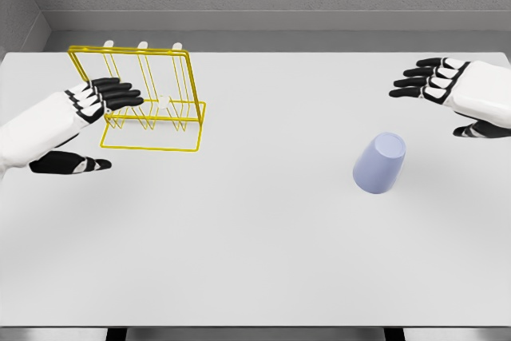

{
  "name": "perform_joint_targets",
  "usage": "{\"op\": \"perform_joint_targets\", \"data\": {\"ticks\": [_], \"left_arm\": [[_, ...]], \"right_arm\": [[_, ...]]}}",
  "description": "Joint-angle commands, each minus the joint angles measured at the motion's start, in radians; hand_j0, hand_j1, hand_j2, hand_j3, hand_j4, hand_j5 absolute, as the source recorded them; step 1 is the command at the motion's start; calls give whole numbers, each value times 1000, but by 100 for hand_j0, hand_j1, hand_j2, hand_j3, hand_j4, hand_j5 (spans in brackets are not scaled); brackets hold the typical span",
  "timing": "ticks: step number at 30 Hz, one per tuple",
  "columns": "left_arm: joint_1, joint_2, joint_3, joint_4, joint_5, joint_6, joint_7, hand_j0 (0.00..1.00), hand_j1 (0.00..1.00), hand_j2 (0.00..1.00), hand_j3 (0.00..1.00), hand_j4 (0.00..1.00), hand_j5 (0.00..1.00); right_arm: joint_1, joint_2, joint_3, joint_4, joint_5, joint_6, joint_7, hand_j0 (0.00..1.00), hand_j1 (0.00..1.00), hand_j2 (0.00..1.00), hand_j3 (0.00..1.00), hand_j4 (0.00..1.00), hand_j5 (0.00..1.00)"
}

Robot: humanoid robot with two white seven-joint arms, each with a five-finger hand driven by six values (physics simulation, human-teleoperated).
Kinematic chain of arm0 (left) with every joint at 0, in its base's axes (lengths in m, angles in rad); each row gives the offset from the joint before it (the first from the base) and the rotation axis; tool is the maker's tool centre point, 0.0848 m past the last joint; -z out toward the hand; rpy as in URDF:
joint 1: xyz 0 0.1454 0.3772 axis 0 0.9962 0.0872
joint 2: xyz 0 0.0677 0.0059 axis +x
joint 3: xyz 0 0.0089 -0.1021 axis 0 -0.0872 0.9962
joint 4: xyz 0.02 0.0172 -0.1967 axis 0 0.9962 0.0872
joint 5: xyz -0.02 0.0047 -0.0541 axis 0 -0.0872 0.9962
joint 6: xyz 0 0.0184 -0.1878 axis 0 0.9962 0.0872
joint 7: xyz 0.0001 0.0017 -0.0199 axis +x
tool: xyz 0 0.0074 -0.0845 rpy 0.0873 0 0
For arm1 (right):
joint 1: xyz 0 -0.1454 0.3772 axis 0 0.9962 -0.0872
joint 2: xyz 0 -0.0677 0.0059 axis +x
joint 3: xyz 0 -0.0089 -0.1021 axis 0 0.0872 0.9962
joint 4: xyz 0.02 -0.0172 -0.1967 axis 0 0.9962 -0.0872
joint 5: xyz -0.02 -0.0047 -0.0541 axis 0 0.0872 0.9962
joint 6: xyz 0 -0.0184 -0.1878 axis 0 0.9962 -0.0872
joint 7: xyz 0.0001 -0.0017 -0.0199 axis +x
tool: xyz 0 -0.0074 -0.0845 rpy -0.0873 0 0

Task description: Place the cup on the cup holder with both arms

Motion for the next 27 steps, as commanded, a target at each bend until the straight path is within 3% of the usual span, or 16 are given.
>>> {"op": "perform_joint_targets", "data": {"ticks": [1, 8, 9, 11, 12, 15, 17, 24, 27], "left_arm": [[0, -5, -1, 0, 6, 0, 0, 100, 100, 100, 100, 100, 100], [2, -17, 5, 0, 11, 0, 0, 100, 100, 100, 100, 100, 100], [0, -17, 10, 0, 17, 0, 0, 100, 100, 100, 100, 100, 100], [3, -19, 4, 0, 11, 0, 0, 100, 100, 100, 100, 100, 100], [2, -22, 2, 0, 12, 0, 0, 100, 100, 100, 100, 100, 100], [3, -22, 1, 0, 11, 0, 0, 100, 100, 100, 100, 100, 100], [5, -27, -7, 0, 14, 0, 5, 100, 100, 100, 100, 100, 100], [-2, -19, -219, 0, 222, 0, 11, 100, 100, 100, 100, 100, 100], [-9, -27, -262, 0, 225, 0, 10, 100, 100, 100, 100, 100, 100]], "right_arm": [[0, 3, 1, 0, -4, 1, 0, 100, 100, 100, 100, 100, 100], [-25, 6, 67, 29, -10, 1, -2, 100, 100, 100, 100, 100, 100], [-28, 20, 67, 27, 18, 1, 32, 100, 100, 100, 100, 100, 100], [-48, 69, 67, 23, 28, 1, 234, 100, 100, 100, 100, 100, 100], [-54, 84, 69, 21, 30, 1, 283, 100, 100, 100, 100, 100, 100], [-101, 124, 86, 23, 30, 1, 409, 100, 100, 100, 100, 100, 100], [-127, 132, 89, 23, 39, 1, 417, 100, 100, 100, 100, 100, 100], [-164, 168, 97, 6, 74, 1, 420, 98, 98, 98, 98, 98, 98], [-176, 191, 97, 1, 77, 1, 425, 98, 98, 98, 98, 98, 98]]}}
